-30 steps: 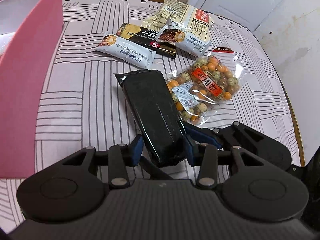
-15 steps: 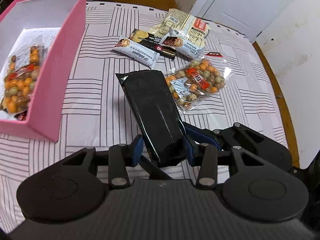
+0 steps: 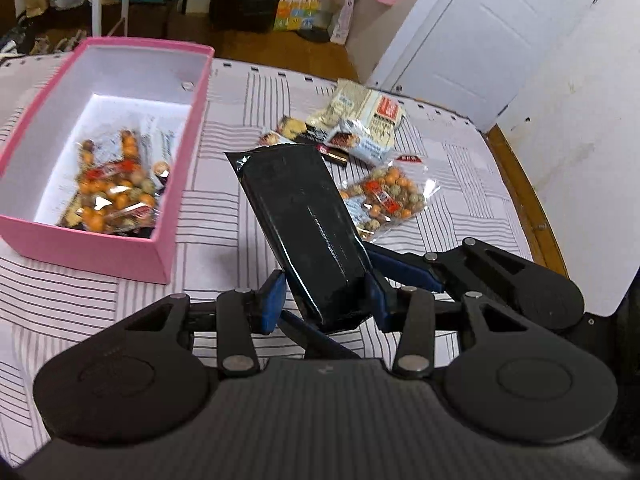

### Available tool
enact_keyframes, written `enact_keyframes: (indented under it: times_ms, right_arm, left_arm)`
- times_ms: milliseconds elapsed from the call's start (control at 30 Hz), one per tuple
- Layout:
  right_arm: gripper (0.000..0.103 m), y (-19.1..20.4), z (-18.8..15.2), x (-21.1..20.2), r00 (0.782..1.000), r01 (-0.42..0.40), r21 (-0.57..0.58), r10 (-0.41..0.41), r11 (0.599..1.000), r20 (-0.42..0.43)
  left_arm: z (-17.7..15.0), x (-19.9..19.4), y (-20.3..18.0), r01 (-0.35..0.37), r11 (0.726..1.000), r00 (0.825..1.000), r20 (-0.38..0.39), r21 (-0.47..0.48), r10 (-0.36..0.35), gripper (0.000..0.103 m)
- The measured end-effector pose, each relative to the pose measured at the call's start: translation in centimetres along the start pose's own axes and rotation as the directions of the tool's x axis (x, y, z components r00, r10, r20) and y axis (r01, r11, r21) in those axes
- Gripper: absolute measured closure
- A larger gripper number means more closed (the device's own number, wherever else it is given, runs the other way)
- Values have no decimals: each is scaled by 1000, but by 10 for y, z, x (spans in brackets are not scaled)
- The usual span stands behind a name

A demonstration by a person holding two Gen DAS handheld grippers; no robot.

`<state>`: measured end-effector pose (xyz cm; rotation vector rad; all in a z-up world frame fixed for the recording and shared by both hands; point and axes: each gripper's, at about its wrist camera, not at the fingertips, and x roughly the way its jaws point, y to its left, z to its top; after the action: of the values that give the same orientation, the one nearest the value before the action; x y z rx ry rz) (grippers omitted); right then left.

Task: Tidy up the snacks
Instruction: 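Carry the black foil pack into the pink box and open the left gripper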

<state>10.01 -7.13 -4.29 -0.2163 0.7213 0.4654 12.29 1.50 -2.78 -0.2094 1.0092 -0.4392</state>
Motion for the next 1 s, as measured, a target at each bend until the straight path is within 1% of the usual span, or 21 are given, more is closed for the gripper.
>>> enact_keyframes:
  times_ms: [133, 267, 333, 433, 533, 633, 700, 767, 867, 1000]
  right_arm:
    - [39, 14, 15, -1, 1000, -12, -49, 13, 999, 9]
    - [39, 20, 34, 6, 998, -61, -64, 62, 996, 9]
    - [39, 24, 43, 13, 997, -79, -97, 81, 992, 16]
    - [39, 26, 60, 29, 994, -100, -134, 105, 986, 29]
    - [39, 26, 76, 43, 990, -133, -130, 139, 982, 35]
    - [39, 21, 88, 67, 982, -174, -137, 182, 975, 43]
    - [39, 20, 89, 82, 977, -201, -148, 209, 968, 44]
    - [39, 19, 88, 99, 967, -246, -145, 254, 958, 35]
    - [39, 25, 85, 122, 954, -295, -129, 299, 947, 9]
    - [39, 35, 84, 148, 944, -331, -109, 330, 937, -25]
  left_arm:
    - [3, -17, 10, -19, 1000, 999, 32, -9, 20, 61]
    - [9, -28, 28, -32, 999, 998, 57, -30, 34, 59]
    - [16, -32, 37, -49, 998, 996, 68, -41, 51, 59]
    - [33, -36, 56, -80, 994, 992, 87, -68, 86, 58]
    - [52, -35, 77, -95, 990, 989, 103, -107, 106, 58]
    - [70, -29, 97, -105, 985, 987, 106, -135, 120, 58]
    - [80, -22, 111, -119, 982, 987, 88, -150, 133, 58]
    - [84, -14, 124, -131, 977, 987, 73, -167, 145, 58]
    - [84, -2, 147, -160, 963, 984, 37, -215, 172, 58]
    - [79, 11, 171, -209, 944, 976, 0, -254, 216, 58]
